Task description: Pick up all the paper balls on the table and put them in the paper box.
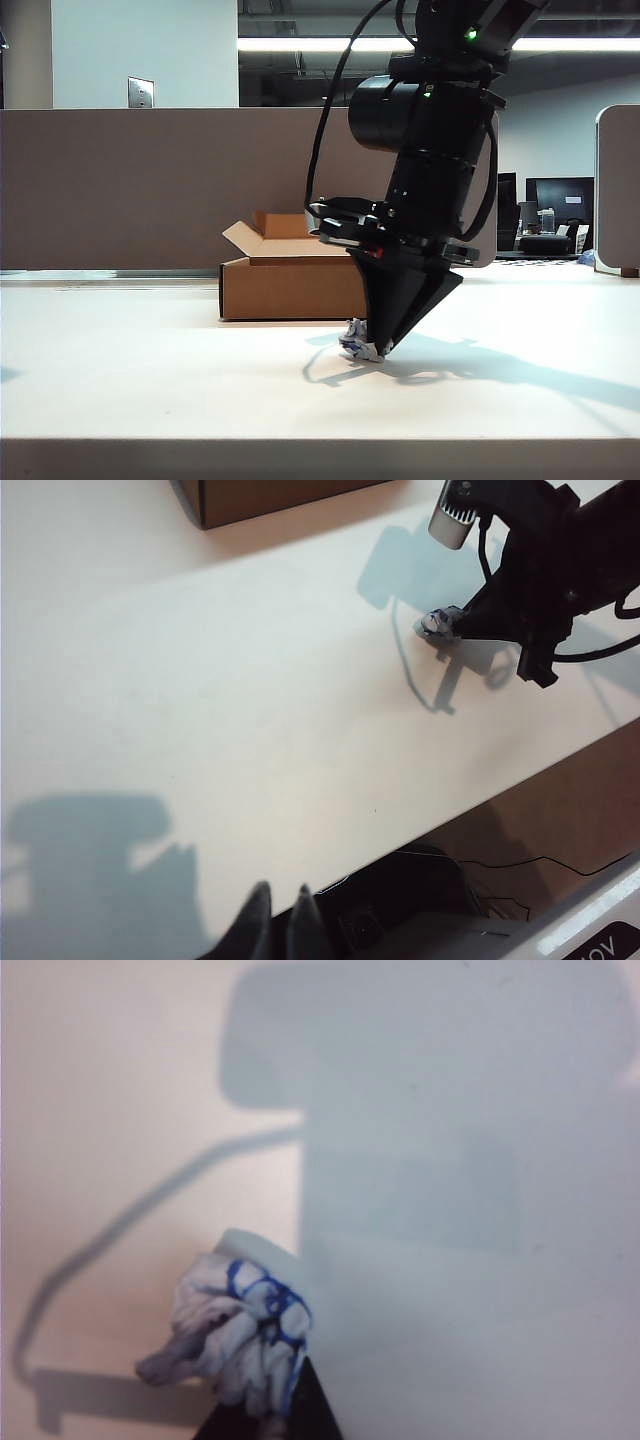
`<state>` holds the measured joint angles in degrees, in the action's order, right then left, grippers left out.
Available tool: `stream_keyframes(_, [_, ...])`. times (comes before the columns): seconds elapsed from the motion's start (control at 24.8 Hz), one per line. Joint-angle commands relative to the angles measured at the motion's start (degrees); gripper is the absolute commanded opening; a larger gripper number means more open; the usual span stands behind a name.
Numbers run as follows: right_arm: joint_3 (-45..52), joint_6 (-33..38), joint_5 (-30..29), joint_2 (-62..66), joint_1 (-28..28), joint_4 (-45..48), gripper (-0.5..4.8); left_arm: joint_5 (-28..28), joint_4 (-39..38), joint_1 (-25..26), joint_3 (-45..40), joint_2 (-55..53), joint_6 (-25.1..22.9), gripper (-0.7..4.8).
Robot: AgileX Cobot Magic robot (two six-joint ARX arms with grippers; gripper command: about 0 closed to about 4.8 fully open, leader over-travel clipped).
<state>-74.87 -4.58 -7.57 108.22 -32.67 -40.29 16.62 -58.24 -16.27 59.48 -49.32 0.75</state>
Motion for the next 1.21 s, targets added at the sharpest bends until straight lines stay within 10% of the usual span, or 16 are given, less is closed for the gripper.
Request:
stream_keyframes(0.04, [-4.39,-1.55,0.02,-0.37,0.02,1.07,0.39,-0.13,0.9,0.04,0.13,0.13,-0.09,0.24])
stream_keyframes(0.48, [-27.1,-1.22,9.49,4.83,3.32,13.57,0.43,-0.17,7.37,0.04,0.13,0.13,-0.07,0.25])
stream_keyframes(0.73, [-28.37,-1.22,9.99,9.51,5.92,14.47,1.72,-0.17,9.79,0.04,0.15,0.13,-0.07,0.25])
stream_keyframes(1.21, [-29.4,2.62,7.43,7.21,6.67,15.69,2.05,-2.38,14.62,0.04,0.15,0.0,-0.26,0.25])
